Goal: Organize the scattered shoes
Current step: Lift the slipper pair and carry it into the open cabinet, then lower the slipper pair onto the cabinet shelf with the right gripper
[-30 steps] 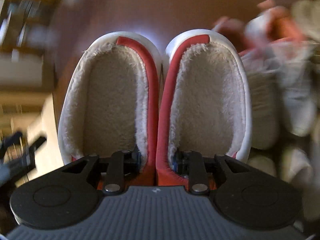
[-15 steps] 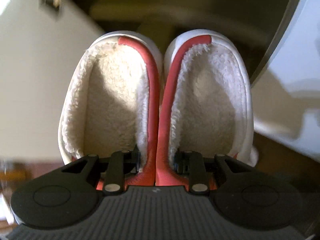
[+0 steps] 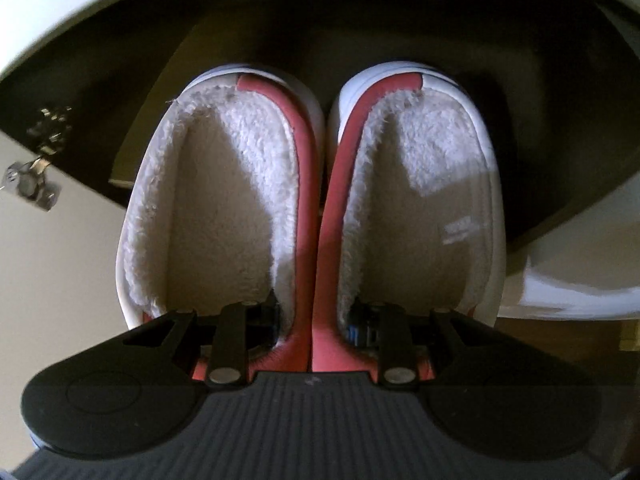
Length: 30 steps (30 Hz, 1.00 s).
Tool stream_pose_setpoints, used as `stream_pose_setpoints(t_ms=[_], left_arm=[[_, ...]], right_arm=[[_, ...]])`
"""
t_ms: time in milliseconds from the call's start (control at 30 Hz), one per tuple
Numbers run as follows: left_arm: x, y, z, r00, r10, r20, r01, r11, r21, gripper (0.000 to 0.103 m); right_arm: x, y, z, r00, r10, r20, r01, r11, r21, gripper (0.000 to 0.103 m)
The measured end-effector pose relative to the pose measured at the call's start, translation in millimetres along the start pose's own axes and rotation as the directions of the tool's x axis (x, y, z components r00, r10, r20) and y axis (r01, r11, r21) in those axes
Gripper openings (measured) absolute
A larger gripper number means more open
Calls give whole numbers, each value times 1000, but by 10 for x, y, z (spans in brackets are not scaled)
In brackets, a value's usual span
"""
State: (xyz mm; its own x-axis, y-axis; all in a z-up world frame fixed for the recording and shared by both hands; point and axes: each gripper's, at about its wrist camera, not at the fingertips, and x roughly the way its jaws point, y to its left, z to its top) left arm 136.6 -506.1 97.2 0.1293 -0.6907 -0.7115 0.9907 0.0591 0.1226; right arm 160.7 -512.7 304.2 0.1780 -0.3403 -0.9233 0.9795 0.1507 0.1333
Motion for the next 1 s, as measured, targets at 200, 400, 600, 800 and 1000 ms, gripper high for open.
stream_pose_setpoints(t_ms=[200,400,600,800,1000], left_arm=[[296,151,-36,994,-92,60,97,993,-69,95],[379,129,1,989,-93,112,105,989,-103,93],[368,192,104,984,-128,125,142,984,-111,90],[416,368,222,981,-144,130,162,976,-147,90],[400,496,316,979,-140,149,156,982,-103,91]], right_arm=[[187,309,132,998,-45,43,44,999,31,25],[426,685,214,994,-71,88,71,997,-3,26],[510,963,366,981,-79,177,85,996,-27,28],[588,1202,513,960,-71,271,95,992,-80,33],[646,1486,438,839,-58,541,188,964,-188,83]])
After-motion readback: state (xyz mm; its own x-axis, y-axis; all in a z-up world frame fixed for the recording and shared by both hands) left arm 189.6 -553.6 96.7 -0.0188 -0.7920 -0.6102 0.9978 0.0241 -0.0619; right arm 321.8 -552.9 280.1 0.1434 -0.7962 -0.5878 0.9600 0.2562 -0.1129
